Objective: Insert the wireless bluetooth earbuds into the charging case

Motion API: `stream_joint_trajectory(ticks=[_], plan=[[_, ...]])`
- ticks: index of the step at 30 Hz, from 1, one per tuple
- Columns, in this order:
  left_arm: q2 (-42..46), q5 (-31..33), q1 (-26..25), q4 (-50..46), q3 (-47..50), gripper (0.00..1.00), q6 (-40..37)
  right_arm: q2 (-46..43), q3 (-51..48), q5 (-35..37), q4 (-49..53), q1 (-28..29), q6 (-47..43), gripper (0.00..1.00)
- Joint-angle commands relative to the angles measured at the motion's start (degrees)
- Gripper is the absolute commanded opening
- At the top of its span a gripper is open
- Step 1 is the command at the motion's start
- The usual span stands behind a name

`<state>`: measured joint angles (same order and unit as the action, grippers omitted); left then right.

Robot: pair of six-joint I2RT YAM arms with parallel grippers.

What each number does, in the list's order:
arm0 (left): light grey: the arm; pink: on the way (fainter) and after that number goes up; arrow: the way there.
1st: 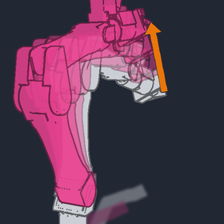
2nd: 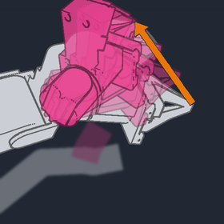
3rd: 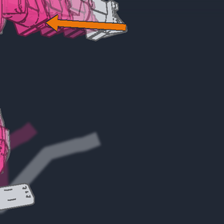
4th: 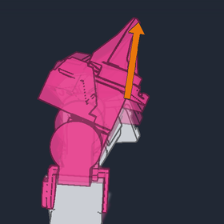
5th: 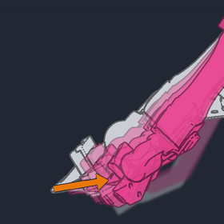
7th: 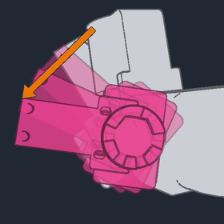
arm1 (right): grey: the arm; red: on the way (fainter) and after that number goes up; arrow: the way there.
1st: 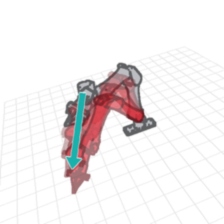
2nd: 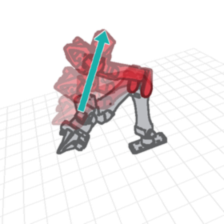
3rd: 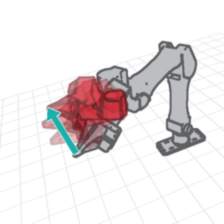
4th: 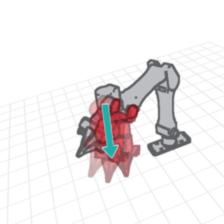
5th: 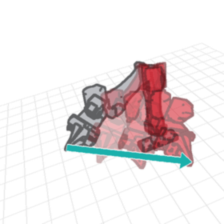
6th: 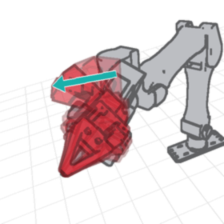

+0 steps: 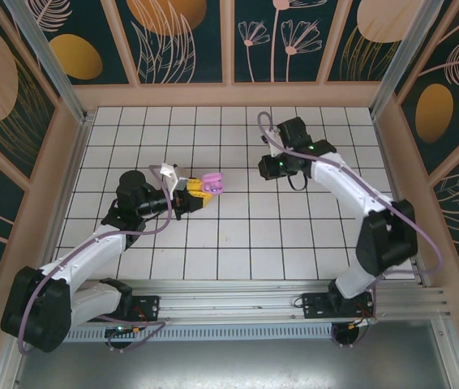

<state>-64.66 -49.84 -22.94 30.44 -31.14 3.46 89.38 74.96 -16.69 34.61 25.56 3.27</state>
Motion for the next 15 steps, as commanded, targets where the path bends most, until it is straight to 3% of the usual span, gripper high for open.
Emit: stream_joint_trajectory(ticks=[1, 6, 15], plan=[[-0.29, -0.78, -0.11, 3.13, -1.03, 0.0, 0.62, -8.52, -3.0, -9.0, -3.69, 0.78, 3.8, 0.09], [-0.88, -2.2, -0.09, 4.8, -1.03, 0.0, 1.88, -16.06, -3.61, -12.58, -4.37, 5.33, 5.61, 0.09], [-1.63, -4.16, -0.08, 6.94, -1.12, 0.0, 3.91, -16.17, 1.08, -13.36, -3.54, 16.49, 5.7, 0.09]])
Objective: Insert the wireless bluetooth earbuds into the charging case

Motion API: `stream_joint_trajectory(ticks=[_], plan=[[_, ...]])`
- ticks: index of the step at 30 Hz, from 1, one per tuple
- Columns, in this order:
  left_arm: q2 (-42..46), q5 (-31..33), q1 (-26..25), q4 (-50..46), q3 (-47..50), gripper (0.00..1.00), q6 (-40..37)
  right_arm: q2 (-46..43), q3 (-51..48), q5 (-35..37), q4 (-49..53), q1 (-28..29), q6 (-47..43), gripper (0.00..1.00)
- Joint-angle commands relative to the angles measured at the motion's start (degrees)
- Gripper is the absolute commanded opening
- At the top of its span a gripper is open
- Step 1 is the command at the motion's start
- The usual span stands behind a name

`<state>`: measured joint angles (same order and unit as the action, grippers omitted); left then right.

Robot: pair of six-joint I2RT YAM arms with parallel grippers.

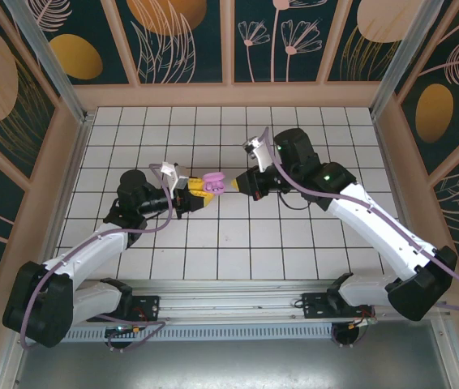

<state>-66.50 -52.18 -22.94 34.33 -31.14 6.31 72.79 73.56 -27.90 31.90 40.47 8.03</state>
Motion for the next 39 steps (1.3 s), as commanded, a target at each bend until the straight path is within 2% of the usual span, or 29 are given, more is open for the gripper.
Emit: stream_joint_trajectory(ticks=[1, 17, 39], plan=[[0.25, -1.88, -0.09, 2.95, -1.21, 0.0, 1.14, 0.66, 2.7, -2.09, -1.08, 2.05, 0.98, 0.08], [0.38, -2.97, -0.07, 3.09, -1.07, 0.0, 2.05, 6.34, 5.59, -2.08, -2.03, 3.55, -0.92, 0.08], [1.19, -2.79, -0.07, 2.32, -0.9, 0.0, 1.34, 8.72, 2.92, -2.61, -3.78, 2.69, 1.19, 0.09]])
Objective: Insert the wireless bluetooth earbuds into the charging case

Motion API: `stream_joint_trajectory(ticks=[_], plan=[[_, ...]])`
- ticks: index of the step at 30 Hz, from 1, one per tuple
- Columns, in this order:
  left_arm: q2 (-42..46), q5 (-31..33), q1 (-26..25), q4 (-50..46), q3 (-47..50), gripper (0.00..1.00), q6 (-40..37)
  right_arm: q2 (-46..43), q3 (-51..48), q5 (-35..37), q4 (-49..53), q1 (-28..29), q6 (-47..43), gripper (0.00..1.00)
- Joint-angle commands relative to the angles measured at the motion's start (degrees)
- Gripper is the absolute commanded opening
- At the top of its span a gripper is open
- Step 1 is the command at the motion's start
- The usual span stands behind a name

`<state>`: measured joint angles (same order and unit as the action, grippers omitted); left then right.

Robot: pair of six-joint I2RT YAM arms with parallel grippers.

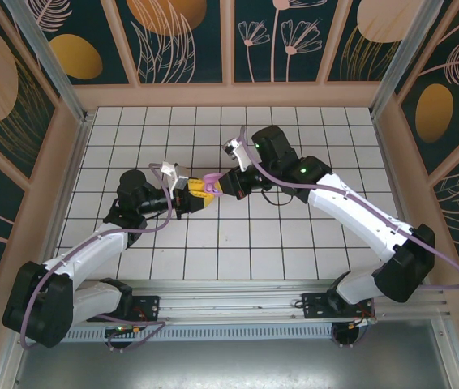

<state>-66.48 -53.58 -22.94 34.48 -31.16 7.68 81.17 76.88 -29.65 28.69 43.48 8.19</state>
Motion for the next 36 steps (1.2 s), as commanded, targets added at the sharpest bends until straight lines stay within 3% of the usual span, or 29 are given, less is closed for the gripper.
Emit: stream_joint_trajectory(ticks=[1, 10, 17, 23, 36], plan=[[1.18, -1.39, -0.09, 2.09, -0.9, 0.0, -0.08, 0.31, -0.73, -0.7, -0.44, -0.48, 0.96, 0.1], [1.31, -1.44, -0.13, 1.87, -0.86, 0.0, -0.3, -0.13, -3.57, 0.38, -0.04, -1.98, 0.42, 0.14], [1.43, -1.57, -0.09, 1.97, -0.76, 0.0, -0.26, 0.0, -3.09, -0.06, -0.46, -2.18, 0.53, 0.3], [1.28, -1.47, -0.08, 2.08, -0.71, 0.0, -0.15, -0.29, -1.94, 0.14, 0.0, -2.18, 0.86, 0.36], [0.17, -1.62, -0.09, 2.7, -0.66, 0.0, -0.31, -3.97, 1.61, 1.58, 2.04, -2.58, 0.47, 0.41]])
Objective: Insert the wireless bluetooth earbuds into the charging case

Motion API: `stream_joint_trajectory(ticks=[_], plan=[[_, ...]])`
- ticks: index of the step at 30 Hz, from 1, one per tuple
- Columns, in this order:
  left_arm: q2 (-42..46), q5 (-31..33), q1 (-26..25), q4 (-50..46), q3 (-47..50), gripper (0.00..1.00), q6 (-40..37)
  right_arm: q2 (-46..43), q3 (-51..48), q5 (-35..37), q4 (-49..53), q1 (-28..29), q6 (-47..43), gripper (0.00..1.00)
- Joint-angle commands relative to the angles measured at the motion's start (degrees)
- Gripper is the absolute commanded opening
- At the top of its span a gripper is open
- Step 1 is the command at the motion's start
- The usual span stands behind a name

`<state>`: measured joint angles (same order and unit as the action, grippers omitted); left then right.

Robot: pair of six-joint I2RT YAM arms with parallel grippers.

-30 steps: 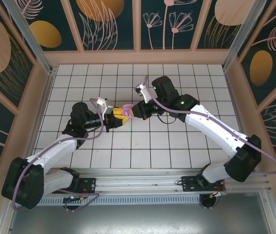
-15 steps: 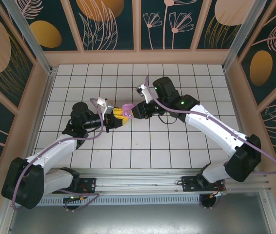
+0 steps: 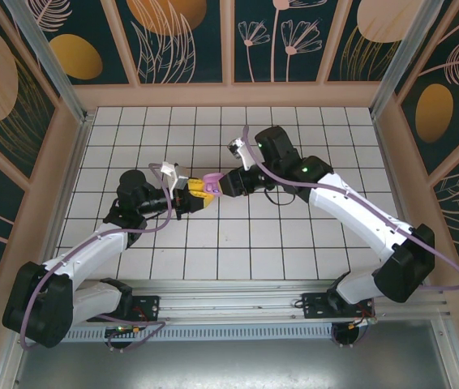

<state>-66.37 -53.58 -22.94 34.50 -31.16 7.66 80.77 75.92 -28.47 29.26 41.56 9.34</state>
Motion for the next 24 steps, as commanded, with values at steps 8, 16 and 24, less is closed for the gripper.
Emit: stream_joint_trajectory(ticks=[8, 16, 24], plan=[[-1.39, -2.31, -0.09, 3.62, -1.66, 0.0, -0.07, -6.12, 1.6, -1.92, -3.74, -4.21, 2.03, 0.41], [-1.99, -2.32, -0.04, 4.8, -2.75, 0.0, -0.43, 2.05, 3.64, -3.21, -8.02, -4.2, 5.92, 0.43], [-3.31, -0.76, -0.09, 6.27, -4.31, 0.0, 1.23, 5.43, 4.11, -8.04, -7.86, -3.82, 5.52, 0.43]])
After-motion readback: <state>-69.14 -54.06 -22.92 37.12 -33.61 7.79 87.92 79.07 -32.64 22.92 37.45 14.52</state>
